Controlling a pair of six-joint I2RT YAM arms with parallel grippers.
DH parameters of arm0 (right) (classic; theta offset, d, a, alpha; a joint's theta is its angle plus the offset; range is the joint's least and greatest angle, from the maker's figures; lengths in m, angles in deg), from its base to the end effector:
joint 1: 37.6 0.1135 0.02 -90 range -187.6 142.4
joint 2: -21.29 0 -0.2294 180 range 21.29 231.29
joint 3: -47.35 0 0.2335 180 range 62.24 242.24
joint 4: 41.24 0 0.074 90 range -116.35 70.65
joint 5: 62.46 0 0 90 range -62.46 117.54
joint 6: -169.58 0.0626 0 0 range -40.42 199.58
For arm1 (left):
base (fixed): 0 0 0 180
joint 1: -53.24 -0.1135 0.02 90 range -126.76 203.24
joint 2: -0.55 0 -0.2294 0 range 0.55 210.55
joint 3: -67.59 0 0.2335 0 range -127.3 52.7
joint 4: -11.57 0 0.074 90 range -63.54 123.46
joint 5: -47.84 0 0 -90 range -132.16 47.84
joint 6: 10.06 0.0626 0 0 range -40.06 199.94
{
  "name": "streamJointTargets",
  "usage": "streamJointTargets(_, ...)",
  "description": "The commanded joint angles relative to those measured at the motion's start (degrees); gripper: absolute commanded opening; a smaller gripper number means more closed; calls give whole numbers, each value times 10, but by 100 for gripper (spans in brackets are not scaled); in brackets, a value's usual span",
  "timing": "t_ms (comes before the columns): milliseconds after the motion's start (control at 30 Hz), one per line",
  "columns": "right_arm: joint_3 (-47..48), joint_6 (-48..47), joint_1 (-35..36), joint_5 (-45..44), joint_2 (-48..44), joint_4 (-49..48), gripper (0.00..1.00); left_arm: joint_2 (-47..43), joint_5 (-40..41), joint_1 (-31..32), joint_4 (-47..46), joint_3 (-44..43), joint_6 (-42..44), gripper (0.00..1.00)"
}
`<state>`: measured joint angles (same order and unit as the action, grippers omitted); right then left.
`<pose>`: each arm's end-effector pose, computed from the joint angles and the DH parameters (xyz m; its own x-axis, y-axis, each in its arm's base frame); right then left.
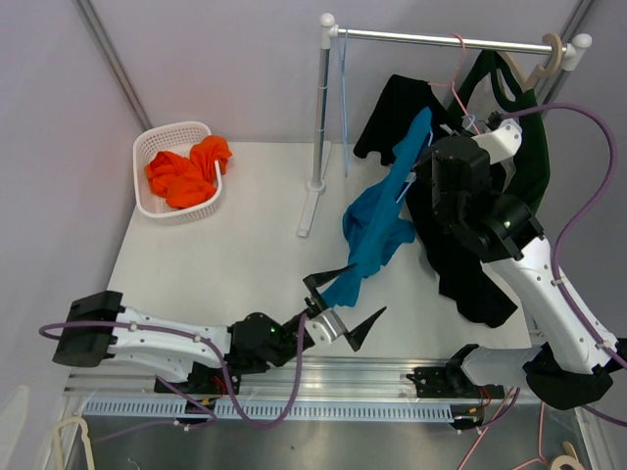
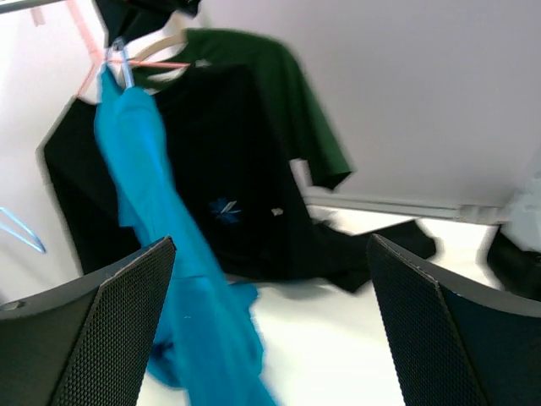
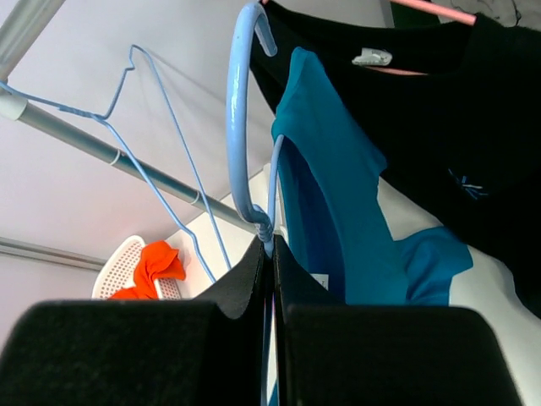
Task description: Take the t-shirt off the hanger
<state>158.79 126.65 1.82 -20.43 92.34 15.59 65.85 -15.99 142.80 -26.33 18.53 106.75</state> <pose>0.2107 0.1130 0.4490 -0.0572 0.5875 -0.8072 0.2454 0.7920 0.5591 0.0297 -0.2691 0.3047 0.4059 -0.1414 -0.9029 0.7969 0.5384 0.2739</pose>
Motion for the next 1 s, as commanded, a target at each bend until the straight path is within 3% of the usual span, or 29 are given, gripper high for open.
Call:
streamJointTargets(0, 14, 39, 5, -11, -2, -20, 0, 58, 83, 4, -140, -19, 74, 100)
streamJointTargets(167, 22, 30, 12, 2, -1, -22, 0, 187, 200, 2, -396, -40, 194, 100)
streamJointTargets(267, 23, 25, 14, 6, -2, -26, 0, 205, 230, -7, -398, -42, 194, 99)
streamJointTargets(400, 23, 17, 15, 10, -2, -26, 0, 177, 225, -17, -398, -5, 121, 100)
streamJointTargets(633, 21, 7, 15, 9, -1, -32, 0, 123, 208, -16, -391, 37, 127, 96)
streamJointTargets(700, 22, 6, 15, 12, 0, -33, 0, 100, 194, -26, -345, 39, 85, 95)
streamJointTargets(733, 21, 5, 15, 20, -1, -33, 0, 90, 183, -42, -262, 39, 57, 92)
streamJointTargets(767, 22, 6, 15, 24, -1, -34, 0, 78, 172, -53, -218, 38, -12, 78)
streamJointTargets(833, 24, 7, 16, 31, 0, -33, 0, 50, 130, -73, -146, 33, -70, 60)
streamJointTargets(867, 27, 9, 16, 36, 0, -32, 0, 45, 117, -88, -103, 30, -90, 42)
streamJointTargets(933, 31, 10, 16, 38, 1, -27, 0, 44, 98, -95, -72, 6, -108, 21)
streamJointTargets(967, 34, 11, 16, 39, 2, -25, 0, 48, 94, -96, -44, -17, -101, 1)
